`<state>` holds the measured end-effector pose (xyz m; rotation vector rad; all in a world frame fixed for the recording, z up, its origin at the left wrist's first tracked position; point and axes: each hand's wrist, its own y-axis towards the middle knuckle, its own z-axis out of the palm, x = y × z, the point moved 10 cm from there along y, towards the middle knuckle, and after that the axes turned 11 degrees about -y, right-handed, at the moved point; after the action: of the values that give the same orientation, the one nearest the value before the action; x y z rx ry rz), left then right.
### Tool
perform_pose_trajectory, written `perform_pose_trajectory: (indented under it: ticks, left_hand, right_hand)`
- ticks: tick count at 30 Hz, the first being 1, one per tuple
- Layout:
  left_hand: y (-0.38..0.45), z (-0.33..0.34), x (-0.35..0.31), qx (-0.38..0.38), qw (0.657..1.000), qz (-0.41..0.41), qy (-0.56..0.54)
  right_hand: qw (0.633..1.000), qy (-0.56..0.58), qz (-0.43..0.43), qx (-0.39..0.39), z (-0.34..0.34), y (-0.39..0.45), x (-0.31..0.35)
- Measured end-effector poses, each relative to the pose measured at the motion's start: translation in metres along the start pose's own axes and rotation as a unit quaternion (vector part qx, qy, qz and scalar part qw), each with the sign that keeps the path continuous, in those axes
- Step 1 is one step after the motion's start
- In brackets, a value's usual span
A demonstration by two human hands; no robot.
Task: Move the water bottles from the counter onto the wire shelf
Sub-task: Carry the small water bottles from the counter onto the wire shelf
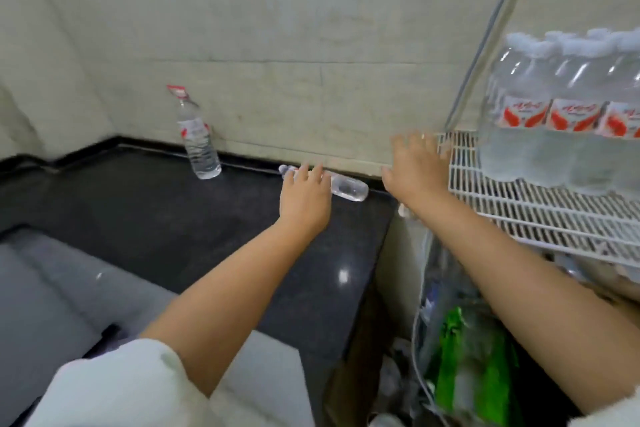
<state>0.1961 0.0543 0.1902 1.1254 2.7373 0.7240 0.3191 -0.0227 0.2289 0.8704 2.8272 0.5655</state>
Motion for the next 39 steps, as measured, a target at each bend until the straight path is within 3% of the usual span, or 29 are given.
perform_pose_trajectory:
  ticks: [4,8,15,20,27,32,35,39]
  left_hand:
    - [-0.041,0.029,0.103,0.11,0.987,-0.085,-0.086]
    - [-0.071,0.055,0.179,0.16,0.966,-0.165,-0.122]
    - [-0.067,0.123,0.254,0.217,0.937,-0.223,-0.156]
    - [-0.023,0.191,0.284,0.255,0.931,-0.218,-0.147]
    - [0.072,0.279,0.292,0.303,0.924,-0.161,-0.17]
    - [0.126,0.345,0.262,0.329,0.915,-0.103,-0.208]
    - [0.17,0.375,0.229,0.305,0.918,-0.046,-0.249]
    - [0.222,0.407,0.187,0.283,0.918,0.021,-0.277]
  right_hand:
    - [0.998,-0.003,-0.04,0.044,0.027,0.0,0.103]
    - [0.994,-0.013,-0.073,0.084,0.066,0.002,0.18]
    - [0.988,-0.028,-0.059,0.143,0.153,0.042,0.238]
    - [0.981,-0.014,-0.029,0.192,0.234,0.096,0.234]
    - [0.969,-0.07,0.057,0.232,0.321,0.176,0.173]
    - [0.962,-0.102,0.056,0.245,0.364,0.217,0.14]
    - [0.959,-0.073,0.067,0.266,0.387,0.235,0.128]
    - [0.974,-0.005,0.08,0.211,0.396,0.246,0.119]
